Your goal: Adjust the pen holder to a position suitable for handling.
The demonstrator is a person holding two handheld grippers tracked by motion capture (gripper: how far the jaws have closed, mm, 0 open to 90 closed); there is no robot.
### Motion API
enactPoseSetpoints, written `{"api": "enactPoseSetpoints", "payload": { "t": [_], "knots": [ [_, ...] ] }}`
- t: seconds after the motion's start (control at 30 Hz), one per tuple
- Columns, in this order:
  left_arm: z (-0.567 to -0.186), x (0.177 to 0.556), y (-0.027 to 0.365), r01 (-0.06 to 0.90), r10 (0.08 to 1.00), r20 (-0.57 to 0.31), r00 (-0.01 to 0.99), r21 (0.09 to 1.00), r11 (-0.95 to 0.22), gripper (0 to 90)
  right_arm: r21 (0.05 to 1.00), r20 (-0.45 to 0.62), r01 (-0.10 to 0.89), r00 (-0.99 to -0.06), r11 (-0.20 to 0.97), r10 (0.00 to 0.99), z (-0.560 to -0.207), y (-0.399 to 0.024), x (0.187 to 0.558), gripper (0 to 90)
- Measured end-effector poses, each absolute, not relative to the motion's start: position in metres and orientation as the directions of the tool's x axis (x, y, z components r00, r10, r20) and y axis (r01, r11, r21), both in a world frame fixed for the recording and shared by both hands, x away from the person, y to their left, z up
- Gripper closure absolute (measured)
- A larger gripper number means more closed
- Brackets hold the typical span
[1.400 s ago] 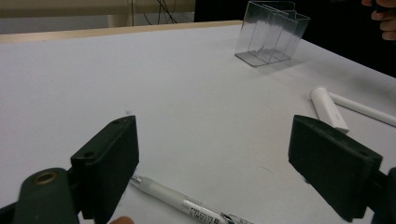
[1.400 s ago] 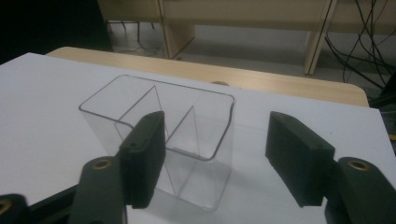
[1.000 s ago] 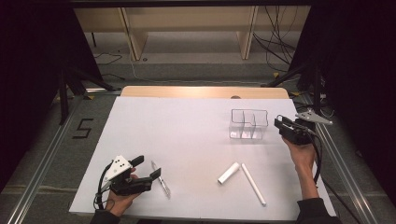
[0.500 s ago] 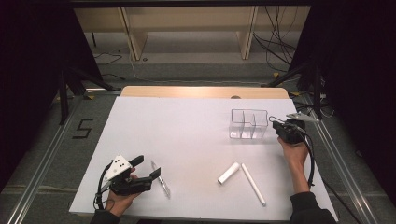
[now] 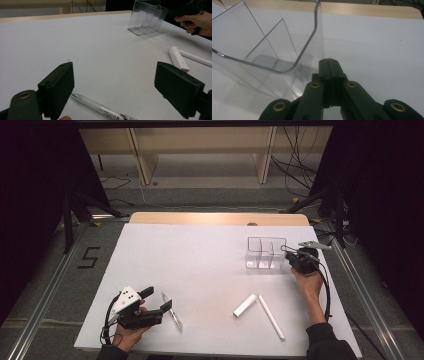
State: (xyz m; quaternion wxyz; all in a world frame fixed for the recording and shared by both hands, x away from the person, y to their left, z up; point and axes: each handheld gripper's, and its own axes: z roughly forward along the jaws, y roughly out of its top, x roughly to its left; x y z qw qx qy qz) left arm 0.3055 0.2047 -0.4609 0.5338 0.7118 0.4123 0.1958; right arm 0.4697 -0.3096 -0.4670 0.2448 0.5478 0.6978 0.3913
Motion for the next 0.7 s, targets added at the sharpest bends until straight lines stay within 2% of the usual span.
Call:
{"api": "enactPoseSetpoints", "payload": {
  "t": [0.33,0.7],
  "knots": [
    [-0.461,0.306,0.204,0.377,0.795,-0.161,0.585,0.921,-0.092,16.0,0.809,0.069,0.579,-0.266,0.102,0.961,-0.468,-0.306,0.471,90.0],
    [-0.462,0.307,0.203,0.381,0.794,-0.163,0.586,0.920,-0.093,16.0,0.807,0.037,0.569,-0.315,0.158,0.948,-0.466,-0.280,0.476,90.0]
  ]
}}
